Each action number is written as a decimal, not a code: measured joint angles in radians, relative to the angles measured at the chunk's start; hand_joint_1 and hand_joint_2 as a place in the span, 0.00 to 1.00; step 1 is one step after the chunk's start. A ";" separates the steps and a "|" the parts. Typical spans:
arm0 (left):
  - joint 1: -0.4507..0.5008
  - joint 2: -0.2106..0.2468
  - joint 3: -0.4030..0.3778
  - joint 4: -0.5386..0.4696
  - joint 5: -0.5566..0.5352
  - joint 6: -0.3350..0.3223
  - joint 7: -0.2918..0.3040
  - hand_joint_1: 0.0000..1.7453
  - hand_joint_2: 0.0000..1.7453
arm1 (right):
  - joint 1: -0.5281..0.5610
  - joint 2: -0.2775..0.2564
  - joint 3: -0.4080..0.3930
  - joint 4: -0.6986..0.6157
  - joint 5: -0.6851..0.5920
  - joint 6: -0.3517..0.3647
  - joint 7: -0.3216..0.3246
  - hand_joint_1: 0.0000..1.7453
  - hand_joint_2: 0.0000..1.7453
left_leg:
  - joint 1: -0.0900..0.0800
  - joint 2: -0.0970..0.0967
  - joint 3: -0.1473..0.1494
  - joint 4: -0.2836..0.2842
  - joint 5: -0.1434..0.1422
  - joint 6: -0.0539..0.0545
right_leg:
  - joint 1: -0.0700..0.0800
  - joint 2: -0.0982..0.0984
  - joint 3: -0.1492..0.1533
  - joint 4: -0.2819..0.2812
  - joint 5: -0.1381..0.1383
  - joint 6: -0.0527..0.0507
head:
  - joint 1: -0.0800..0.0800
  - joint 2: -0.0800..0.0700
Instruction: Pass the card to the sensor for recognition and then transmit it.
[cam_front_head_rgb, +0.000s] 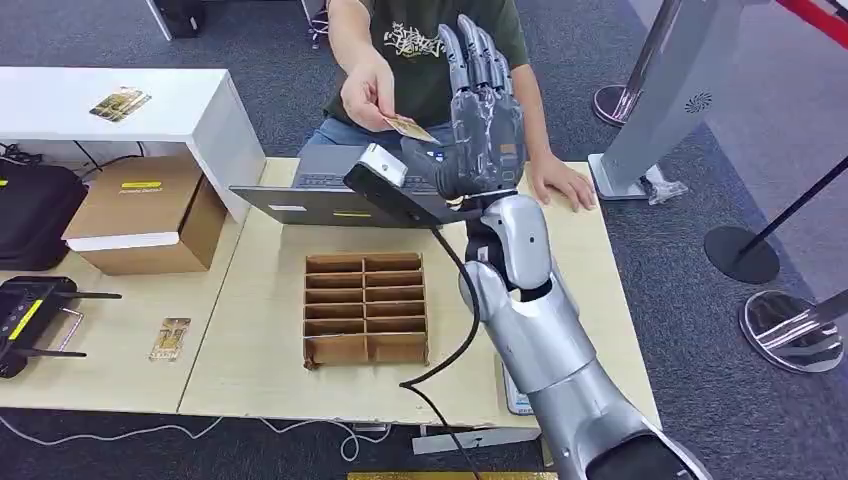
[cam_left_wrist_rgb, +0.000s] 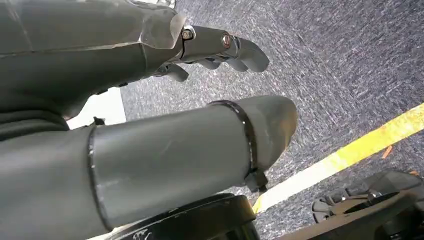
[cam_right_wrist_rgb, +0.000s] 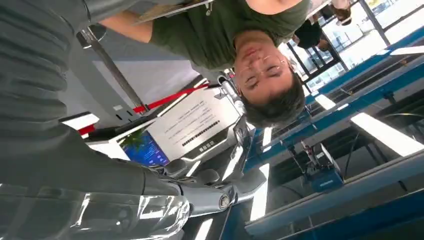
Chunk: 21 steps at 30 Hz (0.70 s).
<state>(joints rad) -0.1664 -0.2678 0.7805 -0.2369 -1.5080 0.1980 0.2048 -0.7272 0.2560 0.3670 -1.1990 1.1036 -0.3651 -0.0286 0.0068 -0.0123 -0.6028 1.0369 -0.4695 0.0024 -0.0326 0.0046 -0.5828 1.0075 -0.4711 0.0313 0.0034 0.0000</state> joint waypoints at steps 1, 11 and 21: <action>0.000 0.000 0.000 0.000 0.000 0.000 0.000 0.00 0.00 | 0.000 0.000 0.000 0.000 0.000 0.000 0.000 0.00 1.00 | 0.000 0.000 0.000 0.000 0.000 0.000 | 0.000 0.000 0.000 0.000 0.000 0.000 | 0.000 0.000; 0.000 0.003 -0.002 0.000 0.017 -0.002 0.004 0.00 0.00 | 0.000 0.000 0.002 0.000 0.003 0.000 0.000 1.00 1.00 | 0.000 0.000 0.000 0.000 0.000 0.000 | 0.000 0.000 0.000 0.000 0.000 0.000 | 0.000 0.000; 0.000 0.004 -0.002 0.000 0.023 -0.002 0.005 0.00 0.00 | 0.000 0.000 0.003 0.000 -0.002 -0.003 0.002 1.00 1.00 | 0.000 0.000 0.000 0.000 0.000 0.000 | 0.000 0.000 0.000 0.000 0.000 0.000 | 0.000 0.000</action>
<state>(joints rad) -0.1666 -0.2640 0.7790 -0.2369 -1.4851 0.1957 0.2098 -0.7272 0.2560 0.3704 -1.1990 1.1021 -0.3678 -0.0263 0.0069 -0.0123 -0.6028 1.0369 -0.4695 0.0024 -0.0325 0.0047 -0.5828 1.0075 -0.4711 0.0313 0.0034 0.0000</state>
